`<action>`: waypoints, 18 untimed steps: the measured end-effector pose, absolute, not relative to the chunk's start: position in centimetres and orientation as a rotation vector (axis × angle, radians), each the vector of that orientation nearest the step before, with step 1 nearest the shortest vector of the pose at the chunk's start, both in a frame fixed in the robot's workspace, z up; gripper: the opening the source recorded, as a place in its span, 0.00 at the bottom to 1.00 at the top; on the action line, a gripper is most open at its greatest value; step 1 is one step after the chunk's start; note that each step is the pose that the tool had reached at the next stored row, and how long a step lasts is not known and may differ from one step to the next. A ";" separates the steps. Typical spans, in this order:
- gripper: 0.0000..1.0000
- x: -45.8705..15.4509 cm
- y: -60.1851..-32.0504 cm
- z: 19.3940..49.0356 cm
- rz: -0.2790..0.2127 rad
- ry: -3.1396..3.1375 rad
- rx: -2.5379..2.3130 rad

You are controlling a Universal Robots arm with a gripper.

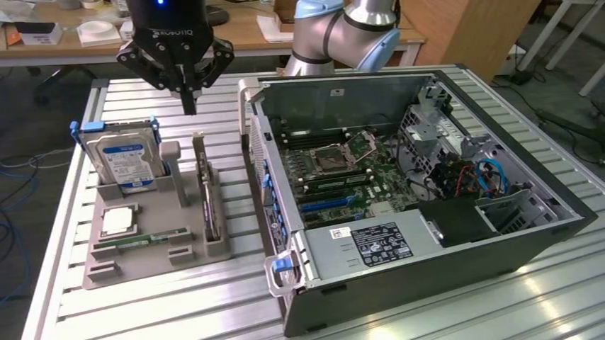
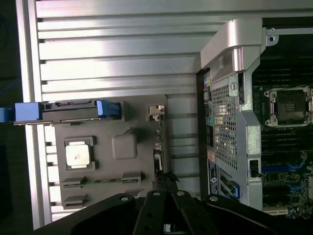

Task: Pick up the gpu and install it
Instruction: 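Pick up the gpu and move the gpu toward the slot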

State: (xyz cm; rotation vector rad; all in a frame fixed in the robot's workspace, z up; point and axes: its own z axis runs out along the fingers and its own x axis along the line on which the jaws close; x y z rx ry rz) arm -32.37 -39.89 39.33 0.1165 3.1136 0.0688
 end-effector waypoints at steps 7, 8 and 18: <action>0.17 -32.4 -39.9 39.3 0.069 3.114 0.117; 0.23 -32.4 -39.9 39.3 0.069 3.114 0.117; 0.53 -32.4 -39.9 39.3 0.066 3.116 0.087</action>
